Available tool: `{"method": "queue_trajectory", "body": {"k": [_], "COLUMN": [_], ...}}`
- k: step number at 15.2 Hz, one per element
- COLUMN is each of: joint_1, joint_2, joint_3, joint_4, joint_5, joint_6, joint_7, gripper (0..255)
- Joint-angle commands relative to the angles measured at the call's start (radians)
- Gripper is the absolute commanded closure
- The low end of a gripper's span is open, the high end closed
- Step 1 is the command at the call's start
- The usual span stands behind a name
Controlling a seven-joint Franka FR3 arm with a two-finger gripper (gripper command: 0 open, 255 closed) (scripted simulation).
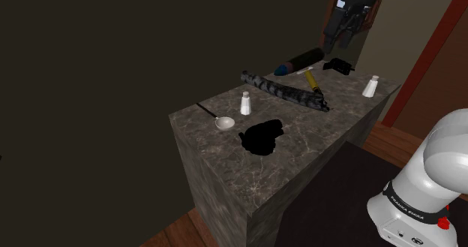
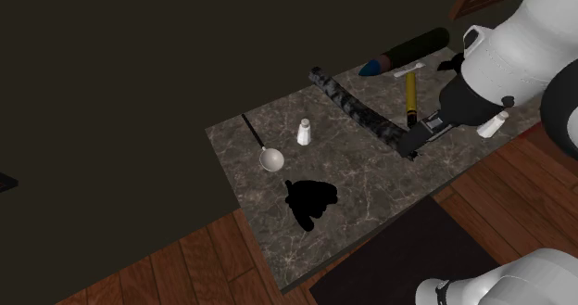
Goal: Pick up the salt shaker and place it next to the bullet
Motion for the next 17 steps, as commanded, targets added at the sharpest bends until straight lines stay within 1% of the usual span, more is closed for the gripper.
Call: {"method": "queue_trajectory", "body": {"k": [1, 5, 9, 13, 17], "joint_1": [0.000, 0.000, 0.002, 0.004, 0.007], "joint_2": [0.000, 0.076, 0.174, 0.291, 0.424], "joint_3": [0.000, 0.002, 0.005, 0.007, 0.008], "joint_4": [0.000, -0.058, -0.092, -0.101, -0.086], "joint_5": [0.000, 0.006, 0.014, 0.022, 0.032], "joint_6": [0.000, 0.148, 0.294, 0.435, 0.567], "joint_7": [0.000, -0.015, -0.029, -0.045, -0.061], "gripper": [0, 0, 0, 0, 0]}}
